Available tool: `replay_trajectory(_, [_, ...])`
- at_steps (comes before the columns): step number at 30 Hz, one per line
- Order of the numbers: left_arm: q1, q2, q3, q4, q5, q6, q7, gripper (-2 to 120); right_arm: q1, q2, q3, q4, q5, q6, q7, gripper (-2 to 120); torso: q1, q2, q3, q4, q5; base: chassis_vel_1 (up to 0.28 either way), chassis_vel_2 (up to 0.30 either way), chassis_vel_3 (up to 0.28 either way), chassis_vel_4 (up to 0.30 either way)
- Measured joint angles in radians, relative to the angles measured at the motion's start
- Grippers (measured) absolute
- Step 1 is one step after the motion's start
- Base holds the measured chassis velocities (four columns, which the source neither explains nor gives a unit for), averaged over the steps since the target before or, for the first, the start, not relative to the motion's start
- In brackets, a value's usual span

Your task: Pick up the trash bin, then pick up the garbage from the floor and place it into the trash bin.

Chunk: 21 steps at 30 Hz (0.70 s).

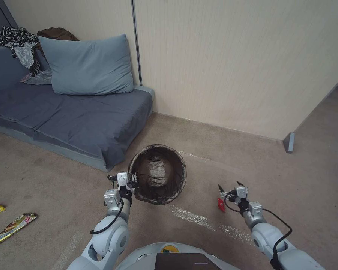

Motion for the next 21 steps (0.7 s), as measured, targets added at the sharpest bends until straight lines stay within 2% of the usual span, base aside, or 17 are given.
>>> replay_trajectory(9, [-0.003,-0.004,0.001,0.002,0.002,0.000,0.000,2,0.039,-0.003,-0.071,-0.031,0.018,-0.054,0.002,100,0.000,0.000,0.000,0.0001,0.0000,0.000,0.000,0.000,0.000])
replay_trajectory(21, [-0.008,-0.011,0.004,0.006,0.003,0.000,0.000,2,0.048,0.006,-0.092,-0.060,0.030,-0.073,0.007,100,0.000,0.000,0.000,0.0000,0.0000,0.000,0.000,0.000,0.000])
